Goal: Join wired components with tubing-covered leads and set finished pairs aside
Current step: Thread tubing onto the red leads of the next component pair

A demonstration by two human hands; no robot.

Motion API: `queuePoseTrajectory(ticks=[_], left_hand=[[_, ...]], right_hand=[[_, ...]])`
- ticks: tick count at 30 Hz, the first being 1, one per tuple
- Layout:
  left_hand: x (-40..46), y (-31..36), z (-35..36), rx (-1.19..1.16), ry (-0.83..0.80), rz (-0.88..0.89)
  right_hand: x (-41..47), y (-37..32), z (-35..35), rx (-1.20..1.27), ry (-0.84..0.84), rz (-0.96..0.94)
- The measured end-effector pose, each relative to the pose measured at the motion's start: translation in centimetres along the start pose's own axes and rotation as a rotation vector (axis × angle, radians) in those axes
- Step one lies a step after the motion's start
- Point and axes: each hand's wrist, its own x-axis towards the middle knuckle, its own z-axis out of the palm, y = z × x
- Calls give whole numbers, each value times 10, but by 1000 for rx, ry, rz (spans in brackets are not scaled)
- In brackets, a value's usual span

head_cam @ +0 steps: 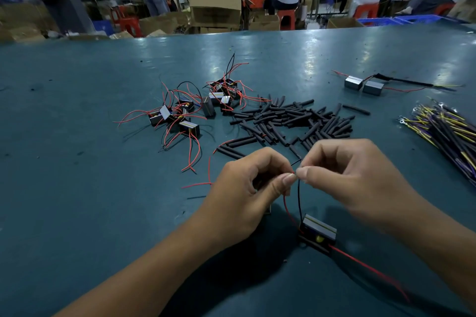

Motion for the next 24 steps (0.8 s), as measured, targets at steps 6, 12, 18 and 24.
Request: queuePoseTrajectory(ticks=[6,12,18,24], left_hand=[[0,-1,-1,-8,-4,-25],[-2,-2,-3,-72,-58,-78],[-2,-2,-2,-67,-73,-73],[-2,-1,-1,-63,-73,-61]], right_hand=[[1,-3,-4,345,-129,356],[3,-2,-29,-695,-31,-620],[6,3,-24,-820,-48,-770],[8,6,-24,-809,-56,-766]])
